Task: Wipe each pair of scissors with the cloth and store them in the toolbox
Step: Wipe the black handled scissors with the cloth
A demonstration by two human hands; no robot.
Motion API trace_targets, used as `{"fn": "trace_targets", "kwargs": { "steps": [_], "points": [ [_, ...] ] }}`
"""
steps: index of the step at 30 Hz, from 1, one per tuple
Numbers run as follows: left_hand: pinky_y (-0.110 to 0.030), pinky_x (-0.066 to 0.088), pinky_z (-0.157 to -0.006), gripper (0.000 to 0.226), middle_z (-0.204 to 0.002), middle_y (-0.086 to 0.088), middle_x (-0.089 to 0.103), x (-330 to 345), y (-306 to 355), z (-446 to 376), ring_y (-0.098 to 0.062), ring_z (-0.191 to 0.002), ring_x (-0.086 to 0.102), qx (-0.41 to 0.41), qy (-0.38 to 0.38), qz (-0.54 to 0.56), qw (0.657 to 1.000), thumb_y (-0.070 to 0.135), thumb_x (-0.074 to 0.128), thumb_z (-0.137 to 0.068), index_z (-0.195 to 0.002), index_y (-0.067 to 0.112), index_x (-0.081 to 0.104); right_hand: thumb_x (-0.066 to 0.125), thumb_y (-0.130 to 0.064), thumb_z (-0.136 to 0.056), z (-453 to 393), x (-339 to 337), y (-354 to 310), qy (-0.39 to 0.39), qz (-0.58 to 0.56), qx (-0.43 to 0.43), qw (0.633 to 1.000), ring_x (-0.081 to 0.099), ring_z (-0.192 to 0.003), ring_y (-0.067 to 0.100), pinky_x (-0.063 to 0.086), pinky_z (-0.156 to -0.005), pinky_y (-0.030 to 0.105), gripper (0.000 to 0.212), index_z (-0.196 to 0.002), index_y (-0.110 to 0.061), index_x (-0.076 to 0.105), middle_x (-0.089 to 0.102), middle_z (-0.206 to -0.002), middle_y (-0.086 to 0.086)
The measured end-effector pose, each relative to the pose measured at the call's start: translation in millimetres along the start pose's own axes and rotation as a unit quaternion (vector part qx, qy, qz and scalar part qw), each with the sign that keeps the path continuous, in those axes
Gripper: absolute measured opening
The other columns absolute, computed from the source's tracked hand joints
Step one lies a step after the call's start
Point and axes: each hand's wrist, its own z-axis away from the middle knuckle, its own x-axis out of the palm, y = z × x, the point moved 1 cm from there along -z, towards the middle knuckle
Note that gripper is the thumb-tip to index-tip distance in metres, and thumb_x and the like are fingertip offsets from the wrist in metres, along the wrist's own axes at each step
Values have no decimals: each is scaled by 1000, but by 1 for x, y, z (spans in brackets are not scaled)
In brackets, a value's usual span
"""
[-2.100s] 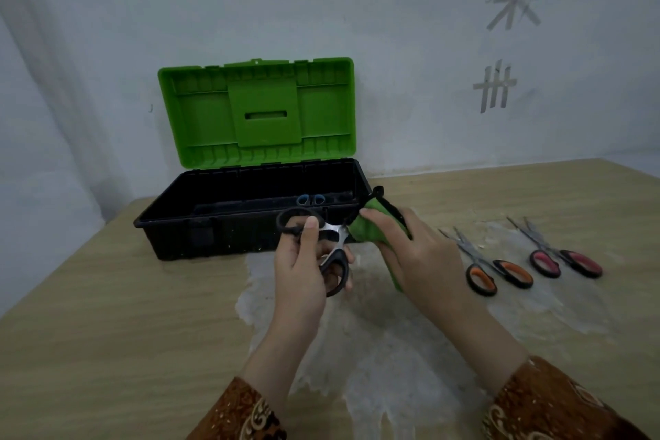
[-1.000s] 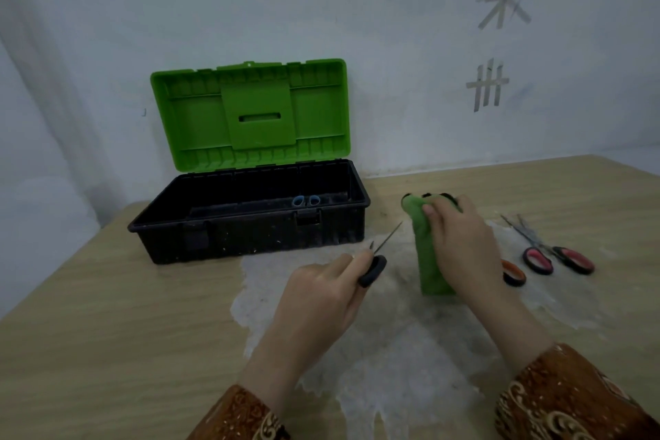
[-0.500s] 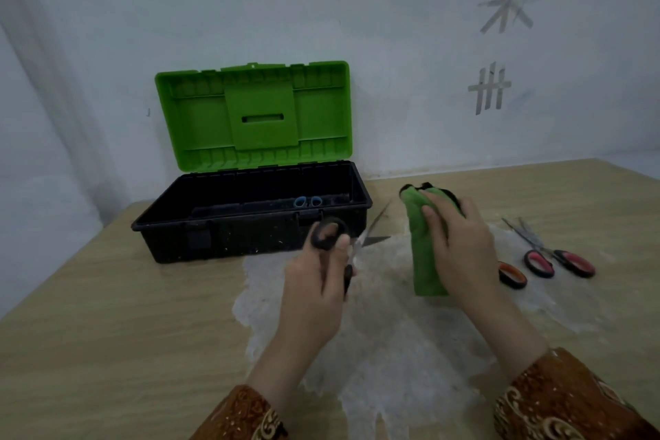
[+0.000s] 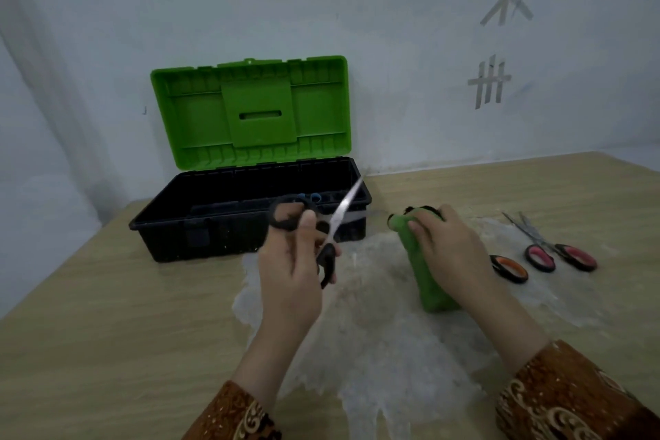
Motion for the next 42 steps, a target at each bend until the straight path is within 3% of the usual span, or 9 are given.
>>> {"fn": "trace_targets", "kwargs": {
  "steps": [6,11,17,19,21,23,27,36,42],
  "points": [
    [-28,42,-38,24,-61,-20,60,0,2,-1,-29,-38,50,-58,55,67,995,33,39,-96,-95,10,47,37,-33,-102,7,-9,-31,-109,-401,178,892,64,-89,26,53,-80,40,39,-106,-6,65,68,-96,10],
    [-48,43,-41,19,-66,-17,59,7,-9,8,-32,-47,51,-21,-20,-25,999,47,42,-97,-84,38,53,46,-30,-100,16,-9,-55,-247,-586,326,700,61,-48,14,46,-44,22,28,-84,-14,62,65,-57,3],
    [-30,44,-40,20,-65,-20,59,7,-3,5,-18,-44,53,-32,-24,-1,999,33,41,-100,-85,28,52,36,-23,-104,8,-23,-39,-161,-739,383,531,50,-32,9,38,-31,17,33,-80,-7,53,55,-46,4],
    [-25,43,-39,21,-68,-25,58,5,-3,5,-14,-44,53,-39,-25,9,999,32,40,-99,-86,18,50,35,-27,-104,5,-25,-34,-94,-718,379,577,61,-50,9,48,-44,22,35,-87,-6,56,60,-61,6],
    [-23,42,-39,22,-69,-28,57,5,-2,5,-13,-43,53,-59,-16,18,998,31,40,-97,-87,13,49,38,-30,-103,3,-24,-30,-13,-618,339,709,63,-72,13,50,-60,28,31,-99,-9,60,63,-79,4],
    [-24,41,-39,23,-68,-28,58,7,-3,6,-11,-41,52,-77,-10,20,997,32,41,-97,-87,14,51,41,-33,-100,7,-24,-37,49,-507,226,830,60,-80,16,48,-65,25,25,-104,-17,60,62,-88,-2],
    [-43,44,-45,21,-73,-30,58,11,-2,8,-26,-46,51,-123,31,48,991,40,44,-97,-83,31,56,51,-40,-93,23,-6,-58,36,-225,-77,971,52,-88,8,38,-71,11,45,-135,-24,46,45,-120,-4],
    [-27,42,-35,20,-64,-28,55,5,-6,-1,-23,-37,50,-216,58,114,968,18,40,-103,-92,4,49,49,-25,-97,13,-13,-32,161,-38,-120,979,47,-59,17,40,-48,23,38,-132,-12,54,53,-113,19],
    [-27,41,-34,31,-64,-30,57,4,-5,0,-21,-37,51,-204,31,80,975,24,41,-102,-91,-2,55,45,-29,-94,20,-3,-59,45,-4,-228,973,56,-60,22,49,-44,29,39,-132,-26,53,56,-107,13]
  ]
}}
